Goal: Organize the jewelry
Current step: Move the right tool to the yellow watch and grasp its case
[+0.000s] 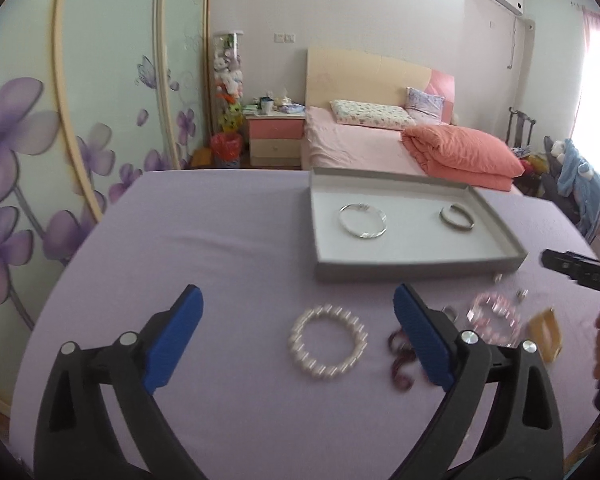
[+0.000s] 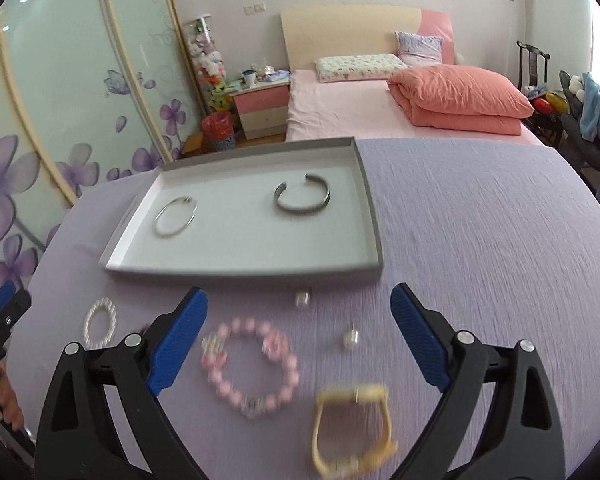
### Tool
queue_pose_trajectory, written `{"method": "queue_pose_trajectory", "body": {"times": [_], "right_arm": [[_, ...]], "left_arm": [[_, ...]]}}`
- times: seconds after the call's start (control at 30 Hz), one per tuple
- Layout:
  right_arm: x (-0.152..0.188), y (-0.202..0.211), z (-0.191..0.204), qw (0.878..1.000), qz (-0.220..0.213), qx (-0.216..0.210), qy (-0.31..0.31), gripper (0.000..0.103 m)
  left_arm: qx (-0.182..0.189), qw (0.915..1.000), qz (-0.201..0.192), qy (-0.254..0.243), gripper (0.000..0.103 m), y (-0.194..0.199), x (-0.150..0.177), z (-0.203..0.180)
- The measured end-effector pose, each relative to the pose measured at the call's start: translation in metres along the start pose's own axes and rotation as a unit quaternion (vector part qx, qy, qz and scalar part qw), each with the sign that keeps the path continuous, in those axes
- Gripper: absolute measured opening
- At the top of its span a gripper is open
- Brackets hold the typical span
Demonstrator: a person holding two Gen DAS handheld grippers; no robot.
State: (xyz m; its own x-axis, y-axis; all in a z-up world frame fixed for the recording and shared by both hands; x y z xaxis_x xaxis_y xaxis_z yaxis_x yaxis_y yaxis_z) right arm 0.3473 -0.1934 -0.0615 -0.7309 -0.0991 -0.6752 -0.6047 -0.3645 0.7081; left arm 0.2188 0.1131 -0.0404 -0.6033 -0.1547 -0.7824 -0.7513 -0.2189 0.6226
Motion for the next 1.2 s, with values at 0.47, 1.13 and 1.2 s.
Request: {"method": "queue_pose_trajectory", "body": {"times": [0.47, 1.13, 1.2], "right_arm": [[0.077, 0.034, -0.037, 0.999, -0.012, 0.028, -0.013, 0.096], [0.09, -0.007, -0.042, 0.998, 0.037, 0.058, 0.002, 0.096], [0.089, -0.009, -0.043, 0.997, 0.039, 0.062, 0.001, 0.096]], "left_arm": [[0.009, 0.9998, -0.017, -0.009, 0.099, 0.036, 0.06, 0.001], [0.011, 0.9993, 0.01, -0.034, 0.099, 0.02, 0.077, -0.003], [0.01, 0.9993, 0.011, -0.034, 0.099, 0.019, 0.078, -0.004]]}}
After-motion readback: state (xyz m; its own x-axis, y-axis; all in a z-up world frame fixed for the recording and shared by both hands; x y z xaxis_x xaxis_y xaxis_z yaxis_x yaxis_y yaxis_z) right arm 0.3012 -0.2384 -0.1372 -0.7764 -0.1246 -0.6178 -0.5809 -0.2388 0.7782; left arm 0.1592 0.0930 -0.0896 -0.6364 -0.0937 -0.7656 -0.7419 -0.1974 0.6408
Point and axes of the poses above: each gripper's, at about its wrist camera, not at the fingertips, and y roughly against the way its jaws point, z to its left, x to its underside, the point moved 10 cm from there along -y, roughly the way its jaws point, and after that the axes turned 3 degrees about -y, right-handed, at the moved point
